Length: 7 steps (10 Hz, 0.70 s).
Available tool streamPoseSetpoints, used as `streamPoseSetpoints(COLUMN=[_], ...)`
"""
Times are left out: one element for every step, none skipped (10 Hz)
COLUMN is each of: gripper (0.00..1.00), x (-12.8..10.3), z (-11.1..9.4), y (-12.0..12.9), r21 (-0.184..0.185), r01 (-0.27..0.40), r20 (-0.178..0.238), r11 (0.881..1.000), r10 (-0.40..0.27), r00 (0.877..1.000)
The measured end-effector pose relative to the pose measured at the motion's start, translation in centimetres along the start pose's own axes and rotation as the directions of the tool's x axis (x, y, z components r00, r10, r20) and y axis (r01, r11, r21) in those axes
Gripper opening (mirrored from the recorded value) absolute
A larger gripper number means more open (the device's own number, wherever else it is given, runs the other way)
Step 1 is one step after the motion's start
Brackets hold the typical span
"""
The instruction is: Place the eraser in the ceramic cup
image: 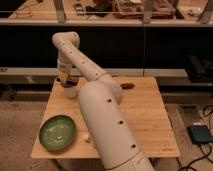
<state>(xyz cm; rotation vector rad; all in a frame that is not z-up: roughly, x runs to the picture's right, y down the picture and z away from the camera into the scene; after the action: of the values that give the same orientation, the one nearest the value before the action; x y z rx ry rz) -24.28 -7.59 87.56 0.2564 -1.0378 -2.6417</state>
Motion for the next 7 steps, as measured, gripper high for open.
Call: streamPoseSetpoints(gripper=[0.77,0.78,0.78,0.78,0.78,0.78,0.78], x=[0.16,0.18,0.15,0.06,0.05,0.06,0.11], z=[0.09,0.08,0.09,0.05,0.04,0.04,0.06], y=[-0.11,-0.11,-0.09,-0.03,-0.02,-0.03,-0.05], r21=[0.002,0.002,0.002,0.001,0.001,0.001,0.001], r01=[0.001,0.001,0.000,-0.001,-0.001,-0.001,0.000], r20=[0.002,0.001,0.002,0.002,0.002,0.002,0.002], r11=[1.000,1.000,1.000,1.000,1.000,1.000,1.000], r10=[-0.001,-0.001,0.000,0.001,0.001,0.001,0.000], r00=[1.000,1.000,1.000,1.000,1.000,1.000,1.000])
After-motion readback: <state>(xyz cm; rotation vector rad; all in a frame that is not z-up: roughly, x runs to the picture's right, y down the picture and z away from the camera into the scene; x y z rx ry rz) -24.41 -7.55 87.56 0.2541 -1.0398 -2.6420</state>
